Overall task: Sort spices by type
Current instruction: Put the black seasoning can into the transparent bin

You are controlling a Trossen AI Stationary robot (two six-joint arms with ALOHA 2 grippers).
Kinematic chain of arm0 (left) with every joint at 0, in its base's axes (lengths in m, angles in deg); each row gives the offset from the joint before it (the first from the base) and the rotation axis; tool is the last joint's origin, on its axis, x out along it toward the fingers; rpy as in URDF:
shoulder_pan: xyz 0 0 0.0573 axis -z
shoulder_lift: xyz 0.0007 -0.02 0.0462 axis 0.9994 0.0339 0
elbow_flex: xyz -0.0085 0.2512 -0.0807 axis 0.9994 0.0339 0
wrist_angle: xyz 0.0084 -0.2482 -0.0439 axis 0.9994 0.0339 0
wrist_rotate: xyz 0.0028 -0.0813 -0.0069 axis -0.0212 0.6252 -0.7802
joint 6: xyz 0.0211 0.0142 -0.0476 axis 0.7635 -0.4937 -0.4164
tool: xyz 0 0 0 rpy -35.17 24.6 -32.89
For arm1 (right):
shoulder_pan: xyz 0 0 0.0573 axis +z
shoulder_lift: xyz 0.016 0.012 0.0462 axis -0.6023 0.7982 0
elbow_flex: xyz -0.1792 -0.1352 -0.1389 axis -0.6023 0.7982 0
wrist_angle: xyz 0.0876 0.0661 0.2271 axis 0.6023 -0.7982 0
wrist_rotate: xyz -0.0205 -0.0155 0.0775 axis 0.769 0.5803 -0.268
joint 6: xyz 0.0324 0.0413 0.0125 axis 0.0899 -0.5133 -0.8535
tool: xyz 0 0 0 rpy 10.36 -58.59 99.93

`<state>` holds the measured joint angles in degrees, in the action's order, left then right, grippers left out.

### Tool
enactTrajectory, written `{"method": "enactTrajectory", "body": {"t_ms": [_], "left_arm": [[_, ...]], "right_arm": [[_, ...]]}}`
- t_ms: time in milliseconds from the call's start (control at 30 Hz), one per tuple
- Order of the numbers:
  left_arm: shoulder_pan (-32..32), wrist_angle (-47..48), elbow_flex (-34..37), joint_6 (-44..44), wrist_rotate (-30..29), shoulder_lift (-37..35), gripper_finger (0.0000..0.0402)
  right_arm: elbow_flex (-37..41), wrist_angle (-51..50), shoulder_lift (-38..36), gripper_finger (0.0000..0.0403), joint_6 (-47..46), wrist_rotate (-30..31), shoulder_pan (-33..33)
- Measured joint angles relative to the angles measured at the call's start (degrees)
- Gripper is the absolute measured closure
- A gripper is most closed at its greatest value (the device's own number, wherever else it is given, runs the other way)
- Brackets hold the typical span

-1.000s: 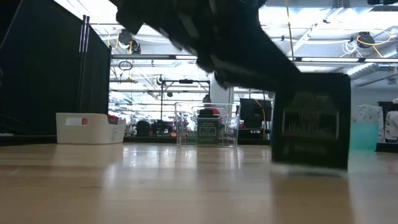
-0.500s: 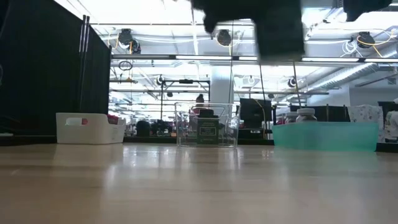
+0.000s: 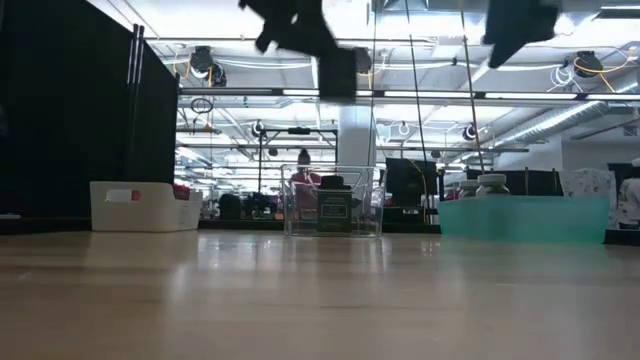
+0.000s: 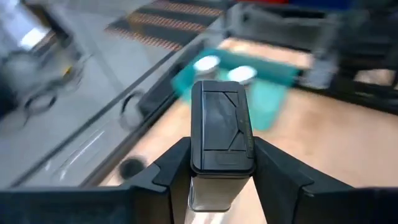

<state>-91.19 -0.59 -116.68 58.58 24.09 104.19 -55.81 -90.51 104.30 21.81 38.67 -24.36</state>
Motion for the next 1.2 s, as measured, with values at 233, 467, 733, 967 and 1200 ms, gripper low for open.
{"method": "enactTrajectory", "body": {"t_ms": [233, 467, 733, 967, 1200], "left_arm": [[-10.59, 0.96, 0.04, -7.58, -0.13, 2.49, 0.0254], [-17.39, 1.45, 0.04, -15.66, -0.85, 5.59, 0.0253], [-18.26, 4.01, 0.11, -20.55, -6.96, 7.45, 0.0253], [-18.19, 4.9, 0.07, -26.83, -9.56, 9.1, 0.0253], [-19.28, 3.96, 0.13, -15.27, -3.45, 10.56, 0.0253]], "right_arm": [[0.0, 4.18, 0.0, 0.02, 19.86, -0.94, -12.84], [-0.01, 10.85, 0.09, 0.02, 37.87, -7.12, -27.34], [-0.02, 17.39, 1.46, 0.02, 48.03, -14.62, -40.01], [-0.02, 21.57, 4.03, 0.02, 48.44, -15.46, -45.12], [-0.02, 22.63, 6.63, 0.02, 47.63, -15.63, -46.9]]}}
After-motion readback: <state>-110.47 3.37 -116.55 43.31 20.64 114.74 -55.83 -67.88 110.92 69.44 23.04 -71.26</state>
